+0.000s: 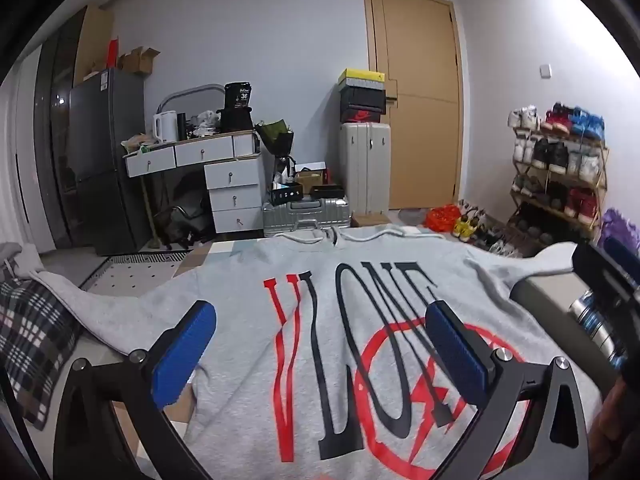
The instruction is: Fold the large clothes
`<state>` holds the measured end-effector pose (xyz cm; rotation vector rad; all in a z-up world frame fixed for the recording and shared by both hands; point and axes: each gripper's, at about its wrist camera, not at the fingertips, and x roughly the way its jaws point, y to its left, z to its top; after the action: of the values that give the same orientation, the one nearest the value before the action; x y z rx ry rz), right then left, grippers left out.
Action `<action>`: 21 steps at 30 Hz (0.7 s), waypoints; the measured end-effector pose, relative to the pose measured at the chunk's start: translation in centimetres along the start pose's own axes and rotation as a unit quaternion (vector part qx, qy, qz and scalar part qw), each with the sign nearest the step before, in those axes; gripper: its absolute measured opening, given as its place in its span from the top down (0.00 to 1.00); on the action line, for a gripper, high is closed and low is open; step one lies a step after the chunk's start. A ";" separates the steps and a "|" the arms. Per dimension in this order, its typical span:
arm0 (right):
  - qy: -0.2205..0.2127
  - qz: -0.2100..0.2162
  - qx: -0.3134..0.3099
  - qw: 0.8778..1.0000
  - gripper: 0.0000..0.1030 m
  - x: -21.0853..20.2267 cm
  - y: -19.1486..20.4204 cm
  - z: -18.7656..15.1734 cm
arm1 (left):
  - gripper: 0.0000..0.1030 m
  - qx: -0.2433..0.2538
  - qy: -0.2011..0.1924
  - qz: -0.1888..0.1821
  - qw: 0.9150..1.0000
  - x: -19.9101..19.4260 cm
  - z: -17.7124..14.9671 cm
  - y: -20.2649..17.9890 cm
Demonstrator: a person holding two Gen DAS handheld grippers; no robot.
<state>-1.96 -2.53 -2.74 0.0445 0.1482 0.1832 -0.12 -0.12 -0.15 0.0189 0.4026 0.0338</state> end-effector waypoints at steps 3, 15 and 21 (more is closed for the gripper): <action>-0.005 -0.011 -0.014 1.000 0.00 0.2 0.3 -0.1 | 0.01 -0.005 0.010 -0.002 1.000 -0.3 -0.1 0.3; -0.024 -0.005 -0.018 1.000 0.00 -0.7 0.4 0.5 | 0.01 0.008 0.013 -0.017 1.000 0.1 0.1 -0.2; -0.021 0.001 -0.013 1.000 0.00 -0.7 0.0 0.2 | 0.01 0.005 0.015 -0.025 1.000 0.2 0.1 -0.1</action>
<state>-2.60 -2.70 -2.49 0.0233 0.1031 0.1858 0.07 -0.21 -0.17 0.0183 0.4329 -0.0163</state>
